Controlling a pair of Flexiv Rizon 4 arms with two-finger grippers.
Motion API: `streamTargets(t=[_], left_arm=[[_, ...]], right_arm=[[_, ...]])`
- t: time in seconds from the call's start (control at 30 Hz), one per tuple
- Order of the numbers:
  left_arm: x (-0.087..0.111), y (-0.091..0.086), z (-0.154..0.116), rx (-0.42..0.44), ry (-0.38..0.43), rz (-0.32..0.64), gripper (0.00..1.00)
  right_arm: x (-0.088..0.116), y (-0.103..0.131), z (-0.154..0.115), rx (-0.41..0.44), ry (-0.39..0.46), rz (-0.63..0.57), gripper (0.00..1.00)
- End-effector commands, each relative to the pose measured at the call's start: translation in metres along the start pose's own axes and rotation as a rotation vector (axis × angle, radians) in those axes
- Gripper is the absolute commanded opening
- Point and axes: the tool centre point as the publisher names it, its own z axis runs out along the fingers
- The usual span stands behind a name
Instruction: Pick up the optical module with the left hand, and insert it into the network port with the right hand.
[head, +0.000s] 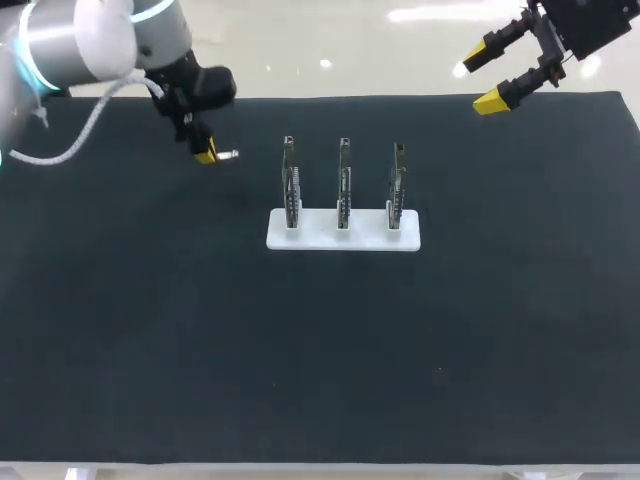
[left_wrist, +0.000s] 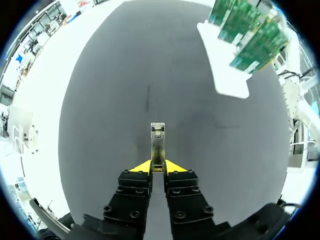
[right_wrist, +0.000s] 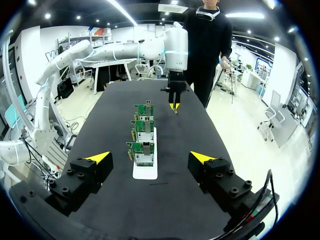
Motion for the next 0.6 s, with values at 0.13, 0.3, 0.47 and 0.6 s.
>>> streamTargets(t=[0.13,0.3,0.47,0.6], left_arm=[[-0.006,-0.019,-0.05,-0.002,-0.178,0.037,0.0],[-0.022,-0.038,-0.084,0.027,-0.309,0.064,0.0],[-0.033,-0.055,-0.109,0.049,-0.41,0.091,0.0],[-0.038,-0.072,-0.129,0.045,-0.506,0.129,0.0]], right_arm=[[0.0,0.0,0.0,0.001,-0.001,-0.001,1.0],[0.0,0.0,0.0,0.001,-0.001,-0.001,1.0],[0.0,0.0,0.0,0.001,-0.001,-0.001,1.0],[0.0,0.0,0.0,0.001,-0.001,-0.001,1.0]])
